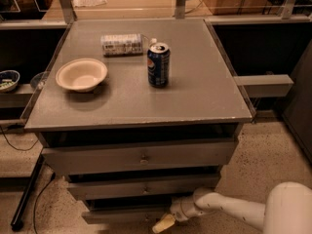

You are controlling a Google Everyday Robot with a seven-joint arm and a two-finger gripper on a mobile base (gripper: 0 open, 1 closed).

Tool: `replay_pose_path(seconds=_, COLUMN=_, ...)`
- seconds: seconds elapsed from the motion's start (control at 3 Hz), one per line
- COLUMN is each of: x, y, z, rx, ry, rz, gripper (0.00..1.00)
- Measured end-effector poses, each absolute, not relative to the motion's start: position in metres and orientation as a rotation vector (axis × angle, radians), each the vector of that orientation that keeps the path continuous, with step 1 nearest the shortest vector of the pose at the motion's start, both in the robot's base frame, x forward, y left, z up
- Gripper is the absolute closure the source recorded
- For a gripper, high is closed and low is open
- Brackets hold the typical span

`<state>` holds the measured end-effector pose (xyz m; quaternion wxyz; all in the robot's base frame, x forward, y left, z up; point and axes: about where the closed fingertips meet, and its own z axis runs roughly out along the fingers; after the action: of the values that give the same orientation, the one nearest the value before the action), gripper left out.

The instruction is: Open bottom drawer

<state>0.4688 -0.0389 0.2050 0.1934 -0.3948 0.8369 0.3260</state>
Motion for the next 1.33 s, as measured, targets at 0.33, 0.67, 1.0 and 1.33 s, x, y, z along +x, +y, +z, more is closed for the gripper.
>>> replay_pose_path(seconds=0.33, x=0.470, y=-0.038, z=0.201, rx=-1.118, ry=2.387, rz=0.851, gripper=0.00)
replay_pose_path(seconds=0.67, x=0.468, y=-0.038, z=0.192, rx=-1.160, ry=2.494, rz=0.694, gripper=0.00)
replay_pose_path(seconds=1.0, x=0.472, y=-0.037, z=0.187, rx=-1.161, ry=2.554, rz=0.571, gripper=0.00)
replay_pose_path(seconds=1.33, x=0.469, y=-0.035, z=0.185, rx=-1.172, ry=2.554, rz=0.592, gripper=0.00)
